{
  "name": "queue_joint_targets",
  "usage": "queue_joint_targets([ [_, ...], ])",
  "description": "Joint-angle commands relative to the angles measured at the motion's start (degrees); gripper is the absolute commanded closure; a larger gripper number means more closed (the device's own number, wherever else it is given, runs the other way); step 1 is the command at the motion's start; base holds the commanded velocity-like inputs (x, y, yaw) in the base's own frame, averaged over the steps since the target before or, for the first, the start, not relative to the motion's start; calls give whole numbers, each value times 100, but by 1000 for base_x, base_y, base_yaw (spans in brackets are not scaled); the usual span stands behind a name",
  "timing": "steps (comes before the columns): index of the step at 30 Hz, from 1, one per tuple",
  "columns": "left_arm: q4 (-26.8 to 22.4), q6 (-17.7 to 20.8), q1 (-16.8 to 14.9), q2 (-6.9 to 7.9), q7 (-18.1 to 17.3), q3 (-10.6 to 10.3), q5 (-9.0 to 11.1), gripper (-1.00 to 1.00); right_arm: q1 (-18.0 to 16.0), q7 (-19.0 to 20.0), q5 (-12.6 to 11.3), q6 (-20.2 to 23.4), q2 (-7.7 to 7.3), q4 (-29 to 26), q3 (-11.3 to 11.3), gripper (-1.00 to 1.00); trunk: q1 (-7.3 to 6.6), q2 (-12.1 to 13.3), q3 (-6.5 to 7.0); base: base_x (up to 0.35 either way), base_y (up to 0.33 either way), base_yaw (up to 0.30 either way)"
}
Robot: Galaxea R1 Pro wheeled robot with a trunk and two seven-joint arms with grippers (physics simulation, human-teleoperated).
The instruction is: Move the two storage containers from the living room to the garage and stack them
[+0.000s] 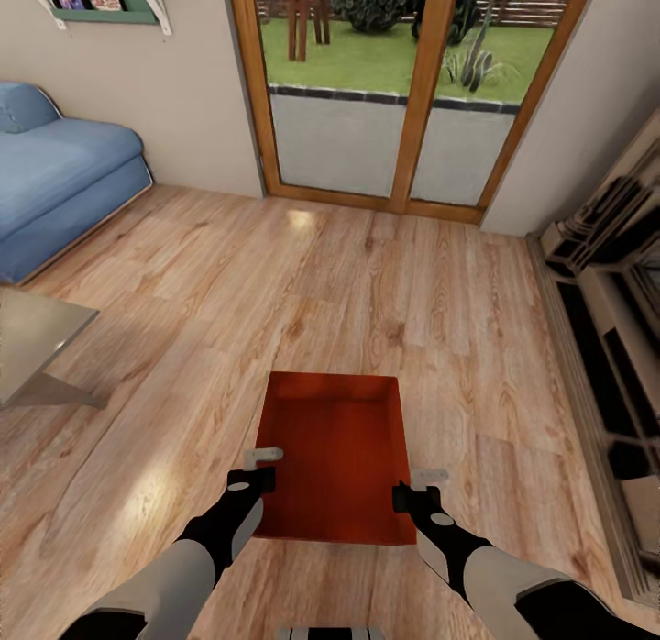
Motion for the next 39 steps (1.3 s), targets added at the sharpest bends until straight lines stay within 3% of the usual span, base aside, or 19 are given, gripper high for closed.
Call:
queue_joint_targets([
  [1,-8,45,3,15,110,11,-57,100,-4,-22,35,2,3,-15,-106,100,-23,40,15,0,0,0],
  [39,67,18,3,32,75,37,2,100,-4,-55,-4,24,37,-24,-150,100,-858,1564,698,0,0,0],
])
